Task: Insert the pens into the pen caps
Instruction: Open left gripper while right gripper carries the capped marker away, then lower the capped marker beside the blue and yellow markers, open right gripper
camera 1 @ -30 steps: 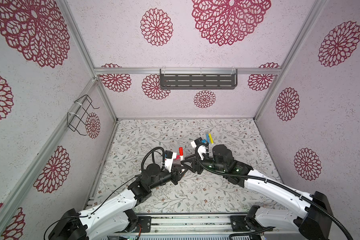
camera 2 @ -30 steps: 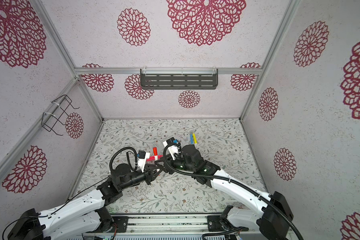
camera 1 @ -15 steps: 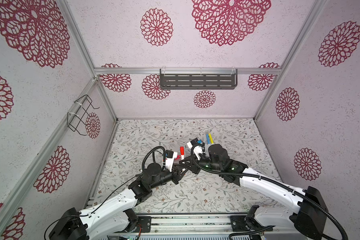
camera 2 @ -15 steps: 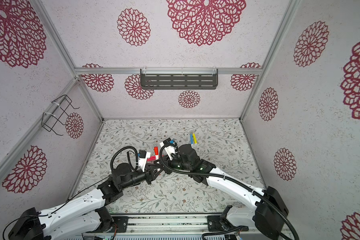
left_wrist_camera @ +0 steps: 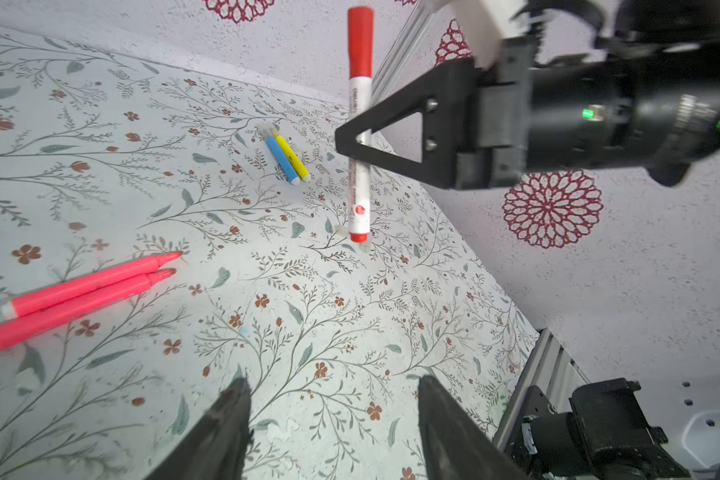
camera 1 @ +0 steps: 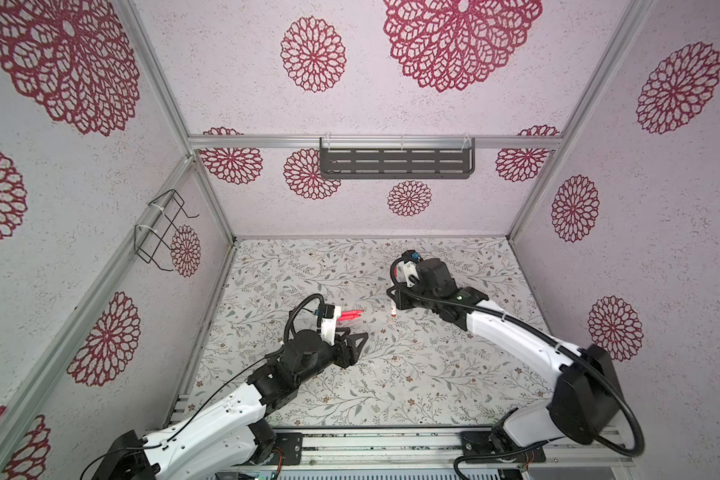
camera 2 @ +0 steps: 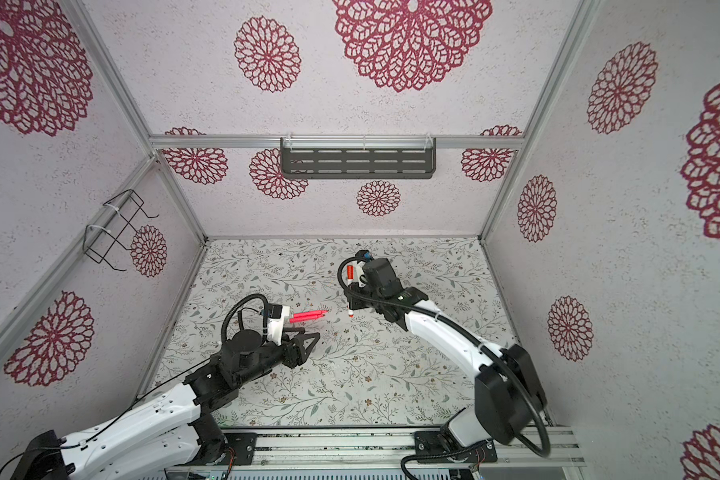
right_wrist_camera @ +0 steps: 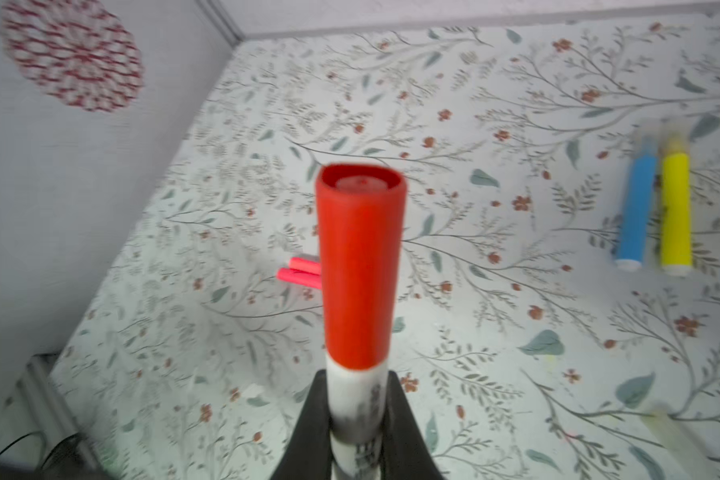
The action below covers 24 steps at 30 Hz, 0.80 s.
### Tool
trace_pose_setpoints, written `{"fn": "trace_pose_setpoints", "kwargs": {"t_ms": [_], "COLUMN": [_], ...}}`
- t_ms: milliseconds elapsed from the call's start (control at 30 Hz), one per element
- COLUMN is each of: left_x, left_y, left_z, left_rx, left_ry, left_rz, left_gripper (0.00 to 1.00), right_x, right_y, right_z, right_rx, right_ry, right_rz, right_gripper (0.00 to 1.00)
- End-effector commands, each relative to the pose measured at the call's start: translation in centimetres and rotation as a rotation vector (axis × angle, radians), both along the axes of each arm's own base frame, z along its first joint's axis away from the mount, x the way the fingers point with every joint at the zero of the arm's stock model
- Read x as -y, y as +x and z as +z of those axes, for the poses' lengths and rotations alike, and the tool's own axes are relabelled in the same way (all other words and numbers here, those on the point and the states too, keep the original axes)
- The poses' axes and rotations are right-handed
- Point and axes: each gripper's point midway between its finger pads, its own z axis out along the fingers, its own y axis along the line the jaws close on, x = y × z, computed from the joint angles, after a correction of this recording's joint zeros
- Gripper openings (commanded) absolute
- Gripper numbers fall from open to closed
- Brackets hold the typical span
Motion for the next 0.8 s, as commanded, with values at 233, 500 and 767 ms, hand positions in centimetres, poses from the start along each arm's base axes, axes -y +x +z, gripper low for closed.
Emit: {"fn": "trace_pose_setpoints", "kwargs": {"t_ms": [233,500,767], "left_x": [-1.4,-2.0,-2.2], "left_y": [-0.5,-1.0,-0.9], "left_z": [-0.7,-0.7,-0.8], "left_rx": [-0.013,0.000,0.002], "left_ry": [0.024,0.013,0.017], "left_rz": [0.046,0.052,0.059], "left_gripper": [0.66,0.67,0.66], "right_x": [1.3,3.7,5.9], "right_y": [9.1,13.5,15.7], "right_z": [-8.3,-13.2,-14.1], "right_rx": [-0.187,-0.274,-0.267], "right_ry": [-0.302,-0.410,-0.453], "right_rz": [-0.105,-0.171,-0.211], "right_gripper": [0.07,0.04,0.04]}}
